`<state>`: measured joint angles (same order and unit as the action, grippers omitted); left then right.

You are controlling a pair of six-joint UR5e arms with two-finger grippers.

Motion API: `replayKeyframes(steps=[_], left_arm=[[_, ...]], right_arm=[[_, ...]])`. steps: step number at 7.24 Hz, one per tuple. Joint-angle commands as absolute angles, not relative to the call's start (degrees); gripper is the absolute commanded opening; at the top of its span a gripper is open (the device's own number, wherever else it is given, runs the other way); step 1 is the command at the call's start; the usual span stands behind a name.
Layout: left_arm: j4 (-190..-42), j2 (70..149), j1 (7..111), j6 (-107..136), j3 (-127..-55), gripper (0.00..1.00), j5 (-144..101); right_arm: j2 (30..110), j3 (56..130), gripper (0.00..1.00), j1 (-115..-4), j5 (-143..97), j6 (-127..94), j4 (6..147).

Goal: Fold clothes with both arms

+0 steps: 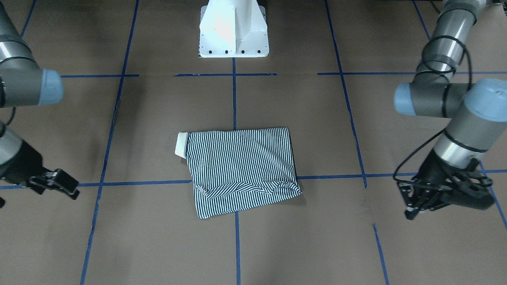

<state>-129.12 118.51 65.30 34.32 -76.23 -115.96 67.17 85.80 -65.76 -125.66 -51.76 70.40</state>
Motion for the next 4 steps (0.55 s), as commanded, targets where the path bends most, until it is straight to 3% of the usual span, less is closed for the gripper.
replayKeyframes(steps=[1,2,3,4], left_arm=[[-127.54,112.52,77.46,16.59,-76.82,0.2,-123.44],[-124.4,111.72,82.48,10.26,-77.6,0.38,-128.18],[-121.67,104.57,85.92,6.28,-84.48,0.96,-131.8],[-115.72,101.02,86.13,6.24,-91.51,1.0,-131.66]], right_arm=[[73.89,86.39,1.0,-76.68,-128.49,-29.0,74.24],[76.35,88.4,1.0,-80.21,-129.63,-20.91,77.66],[79.16,91.55,1.0,-83.03,-131.38,-14.83,81.61],[82.93,95.15,1.0,-84.19,-131.4,-12.5,83.22]])
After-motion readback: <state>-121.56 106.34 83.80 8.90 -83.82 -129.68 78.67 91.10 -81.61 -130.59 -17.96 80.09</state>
